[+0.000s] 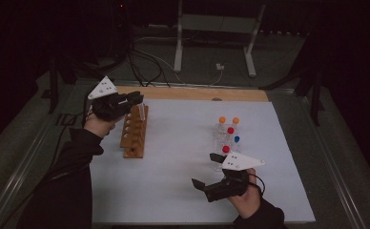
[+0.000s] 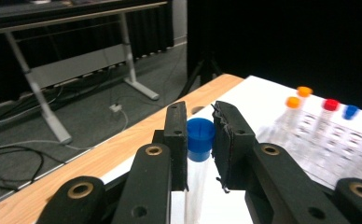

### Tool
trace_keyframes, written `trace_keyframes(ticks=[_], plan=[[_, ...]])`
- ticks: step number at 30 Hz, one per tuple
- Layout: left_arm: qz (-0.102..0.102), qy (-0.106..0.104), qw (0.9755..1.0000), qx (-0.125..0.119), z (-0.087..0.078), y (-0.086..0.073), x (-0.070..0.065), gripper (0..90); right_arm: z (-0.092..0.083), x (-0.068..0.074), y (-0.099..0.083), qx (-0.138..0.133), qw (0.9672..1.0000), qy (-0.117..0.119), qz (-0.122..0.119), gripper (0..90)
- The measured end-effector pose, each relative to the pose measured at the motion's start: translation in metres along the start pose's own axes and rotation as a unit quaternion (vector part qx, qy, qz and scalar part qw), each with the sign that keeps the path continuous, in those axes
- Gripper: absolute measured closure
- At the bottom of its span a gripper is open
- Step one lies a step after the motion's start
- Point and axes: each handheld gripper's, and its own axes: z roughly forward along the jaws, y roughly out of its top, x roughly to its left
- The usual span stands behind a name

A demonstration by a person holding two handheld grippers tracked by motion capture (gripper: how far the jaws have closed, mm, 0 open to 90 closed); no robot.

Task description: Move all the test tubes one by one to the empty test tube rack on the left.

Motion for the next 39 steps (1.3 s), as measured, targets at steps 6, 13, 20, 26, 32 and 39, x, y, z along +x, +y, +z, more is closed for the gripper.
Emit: trace_keyframes(ticks=[6,13,20,26,32,39], plan=[[-0.014,0.023,0.9996,0.004,0.010,0.001,0.021,77.3,-0.001,0.000,0.000,-0.005,1.0000,0.003,-0.001,0.0],[-0.026,0.054,0.9982,0.007,0.020,0.001,0.045,77.3,-0.003,0.001,0.001,-0.010,0.9999,0.005,-0.002,0.0],[-0.048,0.087,0.9950,0.009,0.029,-0.004,0.072,77.3,-0.004,0.000,0.001,-0.011,0.9999,0.010,-0.001,0.0],[-0.059,0.110,0.9921,0.008,0.039,-0.009,0.085,77.3,-0.005,0.000,0.000,-0.010,0.9998,0.014,0.000,0.0],[-0.072,0.118,0.9903,0.011,0.047,-0.020,0.089,77.3,-0.005,-0.002,-0.001,-0.009,0.9998,0.018,0.004,0.0],[-0.070,0.122,0.9899,0.015,0.056,-0.032,0.086,77.3,-0.005,-0.003,-0.001,-0.009,0.9998,0.018,0.006,0.0]])
